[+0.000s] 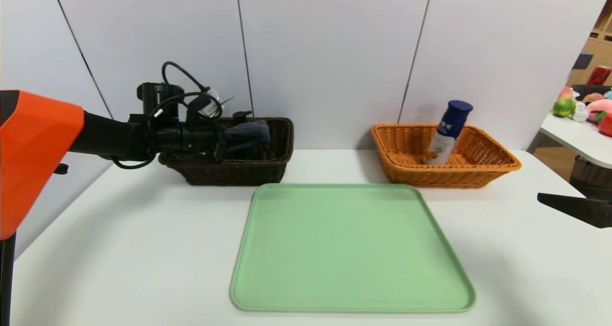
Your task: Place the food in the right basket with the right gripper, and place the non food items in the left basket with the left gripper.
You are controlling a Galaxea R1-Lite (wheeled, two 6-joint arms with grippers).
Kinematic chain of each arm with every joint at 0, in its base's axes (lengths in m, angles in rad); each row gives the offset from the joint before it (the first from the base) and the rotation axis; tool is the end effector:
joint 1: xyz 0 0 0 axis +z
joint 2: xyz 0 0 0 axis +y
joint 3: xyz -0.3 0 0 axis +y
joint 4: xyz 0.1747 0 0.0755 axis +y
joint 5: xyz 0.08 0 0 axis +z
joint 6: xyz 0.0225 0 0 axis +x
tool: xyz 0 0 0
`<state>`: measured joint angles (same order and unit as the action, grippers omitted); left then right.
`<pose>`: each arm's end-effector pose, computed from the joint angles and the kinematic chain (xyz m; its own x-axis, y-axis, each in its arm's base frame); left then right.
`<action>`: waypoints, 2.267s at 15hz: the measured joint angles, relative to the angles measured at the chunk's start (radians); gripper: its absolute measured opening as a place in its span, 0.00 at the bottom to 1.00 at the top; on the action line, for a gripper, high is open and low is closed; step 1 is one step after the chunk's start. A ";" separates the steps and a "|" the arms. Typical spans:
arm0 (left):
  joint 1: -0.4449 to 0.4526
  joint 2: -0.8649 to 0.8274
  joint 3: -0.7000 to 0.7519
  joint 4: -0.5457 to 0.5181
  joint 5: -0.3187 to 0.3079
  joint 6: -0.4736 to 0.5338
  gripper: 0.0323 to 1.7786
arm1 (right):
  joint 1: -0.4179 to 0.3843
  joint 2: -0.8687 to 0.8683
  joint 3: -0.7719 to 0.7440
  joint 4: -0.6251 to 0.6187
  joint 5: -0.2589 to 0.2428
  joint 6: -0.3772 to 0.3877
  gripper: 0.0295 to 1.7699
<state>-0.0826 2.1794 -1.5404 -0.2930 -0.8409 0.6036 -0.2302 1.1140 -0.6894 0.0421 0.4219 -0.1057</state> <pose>0.4432 -0.0535 0.1703 0.5637 -0.7945 -0.2261 0.8124 0.4836 0.3259 0.1459 -0.0247 0.2208 0.8867 0.2128 -0.4105 -0.1933 0.9771 0.0890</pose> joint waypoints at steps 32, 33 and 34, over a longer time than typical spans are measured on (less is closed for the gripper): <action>-0.006 -0.803 0.505 0.287 0.130 -0.438 0.94 | 0.011 -0.111 0.054 0.013 0.045 0.002 0.96; -0.006 -0.851 0.532 0.339 0.187 -0.440 0.94 | 0.011 -0.126 0.062 0.012 0.045 0.001 0.96; -0.006 -0.896 0.551 0.394 0.247 -0.441 0.94 | 0.011 -0.142 0.069 0.013 0.044 0.001 0.96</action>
<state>-0.0889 1.2838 -0.9891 0.1015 -0.5936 0.1621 -0.2191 0.9717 -0.6200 0.0551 0.4660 -0.1047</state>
